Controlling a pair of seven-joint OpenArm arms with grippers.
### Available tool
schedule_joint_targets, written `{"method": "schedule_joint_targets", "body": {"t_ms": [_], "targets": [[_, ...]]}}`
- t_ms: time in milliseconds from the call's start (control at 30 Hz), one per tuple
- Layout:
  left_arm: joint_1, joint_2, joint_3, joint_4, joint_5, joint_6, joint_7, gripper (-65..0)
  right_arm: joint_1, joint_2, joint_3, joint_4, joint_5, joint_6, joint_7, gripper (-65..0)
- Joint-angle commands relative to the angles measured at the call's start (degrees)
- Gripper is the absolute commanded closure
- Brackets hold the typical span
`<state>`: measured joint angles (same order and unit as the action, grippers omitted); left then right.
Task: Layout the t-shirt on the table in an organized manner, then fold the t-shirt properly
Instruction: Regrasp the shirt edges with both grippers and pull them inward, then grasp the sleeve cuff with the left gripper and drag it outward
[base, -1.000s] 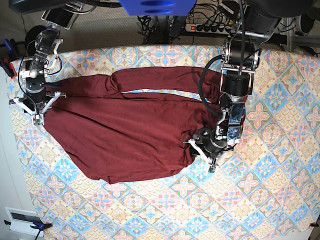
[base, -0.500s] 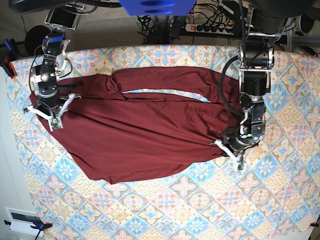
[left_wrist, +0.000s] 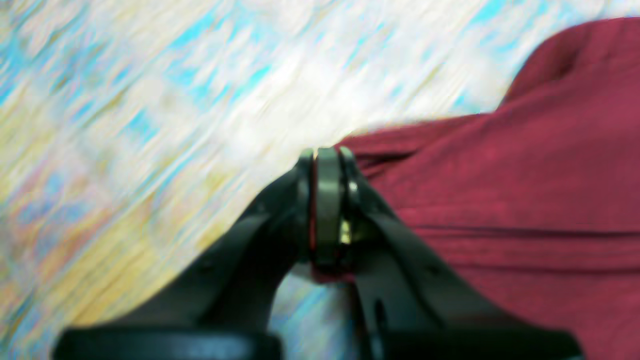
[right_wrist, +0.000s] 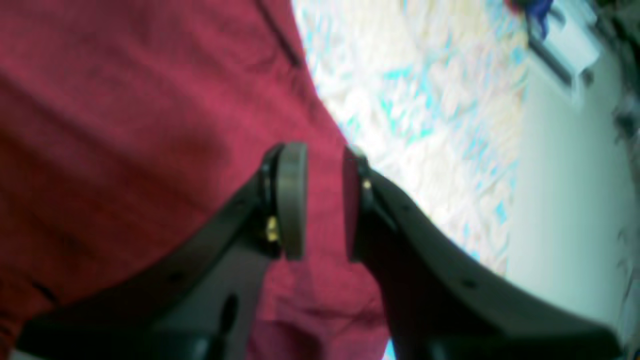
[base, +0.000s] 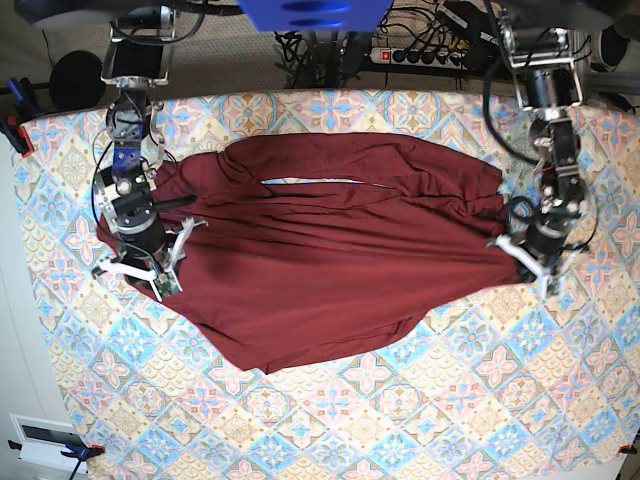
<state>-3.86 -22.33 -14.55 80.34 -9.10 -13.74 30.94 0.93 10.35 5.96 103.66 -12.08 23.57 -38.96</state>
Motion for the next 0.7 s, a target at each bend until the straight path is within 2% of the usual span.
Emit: {"method": "schedule_joint_targets", "body": {"t_ms": [0,100,233,333,467,567,667], "targets": [[-1.1,-1.7,-1.6,1.2,0.2,0.7,-1.4,-0.4,1.8,0.4,-0.7,0.9,0.2,-0.2,1.3,-11.7],[1.1,-3.6,-4.8,1.3,0.1,0.6,-1.4,-0.4,3.6,0.4,-3.0,0.9,0.2,-0.2,1.3,-11.7],[5.0,-6.7,-5.2,1.5,-0.3,0.1,-1.3,-0.7,4.0,0.0,-5.5,0.7,0.3,-0.2,1.3,-11.8],[5.9,-9.2,-3.3,2.7,-1.1,-2.0,5.0,-5.6,4.0,-1.3,-7.7,-1.2,0.3,-0.1,1.3,-11.9],[5.9,-11.9,-2.9,5.7,-8.4,-4.6,14.3,-18.3,4.0,-1.5,-10.9,-4.4,0.3,-0.1,2.3,-11.9],[5.3,-14.4,-3.0,5.5,-17.0,-4.7,15.0,-25.6,3.9,-1.5,-13.1,-7.8,0.3,-0.1,5.6,-11.9],[1.7,-14.6,-3.0,5.3,-22.1,-4.3,15.3,-27.0,3.9,-1.5,-14.7,-12.4,0.3,-0.1,6.9,-11.9]]}}
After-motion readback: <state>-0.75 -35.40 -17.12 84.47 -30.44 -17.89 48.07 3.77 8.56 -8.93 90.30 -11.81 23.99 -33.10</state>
